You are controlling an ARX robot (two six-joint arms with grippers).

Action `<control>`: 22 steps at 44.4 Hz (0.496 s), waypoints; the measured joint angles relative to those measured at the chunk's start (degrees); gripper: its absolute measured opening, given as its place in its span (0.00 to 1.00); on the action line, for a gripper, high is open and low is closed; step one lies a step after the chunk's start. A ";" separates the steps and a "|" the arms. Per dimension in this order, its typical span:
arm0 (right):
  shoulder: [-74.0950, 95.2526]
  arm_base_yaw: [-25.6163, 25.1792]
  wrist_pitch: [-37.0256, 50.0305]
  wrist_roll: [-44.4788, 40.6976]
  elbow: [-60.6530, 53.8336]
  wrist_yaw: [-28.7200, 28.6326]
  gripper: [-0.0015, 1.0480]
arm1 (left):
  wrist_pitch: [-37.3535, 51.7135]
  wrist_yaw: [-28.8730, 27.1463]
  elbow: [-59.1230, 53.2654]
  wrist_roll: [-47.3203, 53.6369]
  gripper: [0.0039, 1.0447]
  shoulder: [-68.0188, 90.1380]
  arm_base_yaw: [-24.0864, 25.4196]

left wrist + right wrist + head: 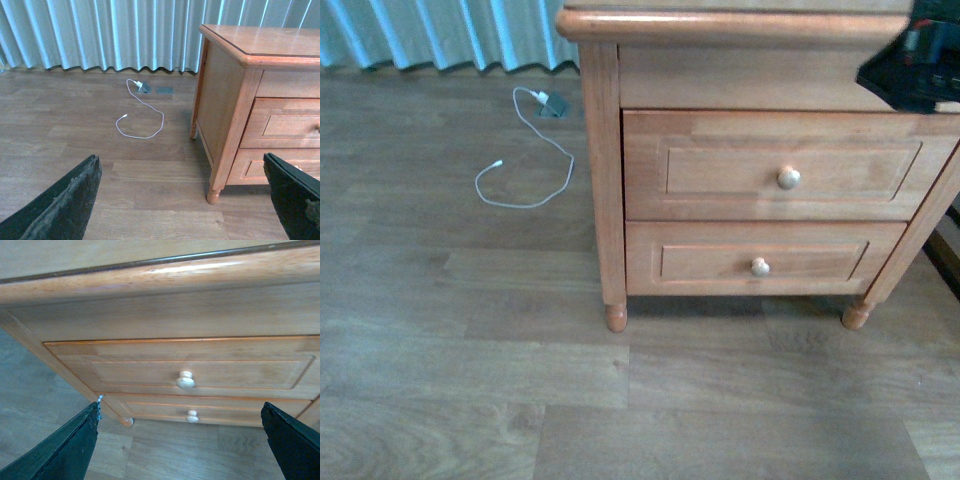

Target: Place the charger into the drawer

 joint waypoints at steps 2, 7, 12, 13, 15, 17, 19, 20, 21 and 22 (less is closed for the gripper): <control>-4.13 -0.55 -1.20 0.15 -2.27 -0.39 0.92 | 0.00 0.00 0.00 0.00 0.94 0.00 0.00; -15.47 -1.29 -5.03 0.79 -7.04 -1.05 0.92 | 0.00 0.00 0.00 0.00 0.94 0.00 0.00; -28.63 -1.49 -10.10 1.05 -11.78 -1.03 0.92 | 0.00 0.00 0.00 0.00 0.94 0.00 0.00; -30.60 -1.49 -10.95 1.09 -12.57 -0.92 0.92 | 0.00 0.00 0.00 0.02 0.94 0.00 0.00; -34.56 -1.44 -12.76 1.07 -14.25 -0.72 0.92 | 0.00 0.00 0.00 0.00 0.94 0.00 0.00; -38.32 -1.42 -14.16 1.01 -16.02 -0.20 0.92 | 0.00 0.00 0.00 0.00 0.94 0.00 0.00; -42.03 -1.38 -15.61 1.03 -17.75 0.35 0.92 | 0.00 0.00 0.00 0.00 0.94 0.00 0.00; -43.91 -1.36 -16.44 1.03 -18.58 0.66 0.92 | 0.00 0.00 0.00 0.02 0.94 0.00 0.00; -45.70 -1.38 -17.16 0.98 -19.41 0.98 0.92 | 0.00 0.00 0.00 0.00 0.94 0.00 0.00; -47.52 -1.38 -17.66 0.98 -20.04 1.25 0.92 | 0.00 0.00 0.00 0.00 0.94 0.00 0.00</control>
